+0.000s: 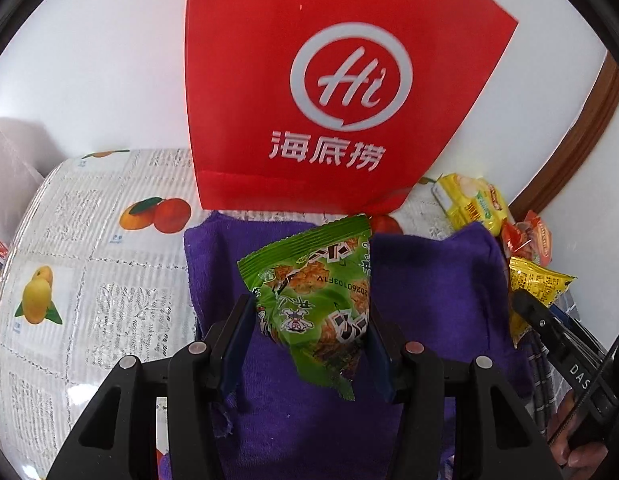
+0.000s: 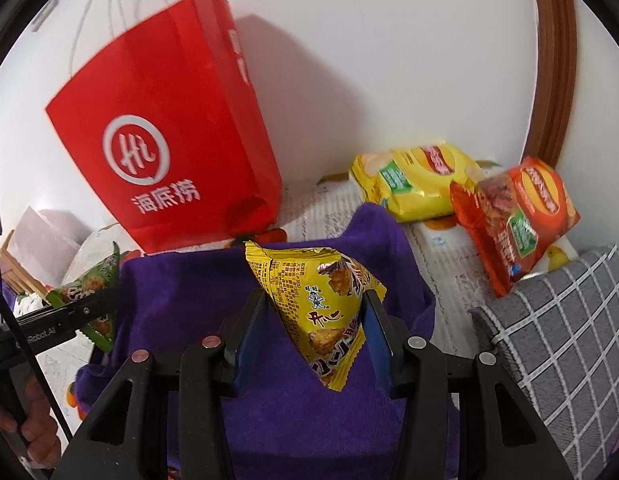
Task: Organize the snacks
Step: 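Lift the green packet with the left tool while the right tool lifts the yellow packet, then lower both packets onto the purple towel and open both tools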
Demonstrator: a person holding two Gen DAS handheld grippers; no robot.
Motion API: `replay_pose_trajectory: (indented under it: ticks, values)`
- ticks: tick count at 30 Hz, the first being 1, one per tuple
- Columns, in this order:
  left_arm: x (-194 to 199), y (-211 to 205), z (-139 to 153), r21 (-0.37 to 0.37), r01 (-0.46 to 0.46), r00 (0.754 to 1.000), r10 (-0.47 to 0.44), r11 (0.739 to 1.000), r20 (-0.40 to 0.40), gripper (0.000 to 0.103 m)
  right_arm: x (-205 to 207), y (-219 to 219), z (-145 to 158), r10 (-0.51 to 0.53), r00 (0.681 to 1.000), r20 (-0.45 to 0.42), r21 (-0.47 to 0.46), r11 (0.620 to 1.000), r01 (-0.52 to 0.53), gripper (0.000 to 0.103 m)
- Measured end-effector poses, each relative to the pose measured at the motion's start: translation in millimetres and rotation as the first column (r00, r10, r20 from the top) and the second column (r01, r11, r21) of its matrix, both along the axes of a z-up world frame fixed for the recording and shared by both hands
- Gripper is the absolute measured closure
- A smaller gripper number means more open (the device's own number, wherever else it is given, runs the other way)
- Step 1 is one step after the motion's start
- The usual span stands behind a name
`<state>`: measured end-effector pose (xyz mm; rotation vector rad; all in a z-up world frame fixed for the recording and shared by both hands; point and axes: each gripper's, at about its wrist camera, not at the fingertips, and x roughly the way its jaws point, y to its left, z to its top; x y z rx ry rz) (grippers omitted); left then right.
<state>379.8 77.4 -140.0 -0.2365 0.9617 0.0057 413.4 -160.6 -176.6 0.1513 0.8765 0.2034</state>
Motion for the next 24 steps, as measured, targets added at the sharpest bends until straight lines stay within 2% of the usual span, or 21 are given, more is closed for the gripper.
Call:
replay_pose_trajectory:
  ticks: [9,14,24]
  values:
    - [6.1,1.3,-19.5,-0.01,-0.016,0.998,0.016,1.0,-0.053,0.053,-4.8,-2.1,-24.6,0.006,1.0,-0.023,0.034,0.999,-0.006,0.055]
    - [8.9,3.2,-26.1,-0.009,-0.032,0.997,0.031,0.999,-0.072,0.053,-6.2,3.6,-25.3,0.006,1.0,-0.006,-0.015,1.0,-0.006,0.055]
    - [10.2,1.9,-34.3,-0.025,-0.026,0.995,0.023,0.999,-0.098,0.053,-3.7,6.2,-30.0,0.006,1.0,-0.016,-0.042,0.999,-0.006,0.055]
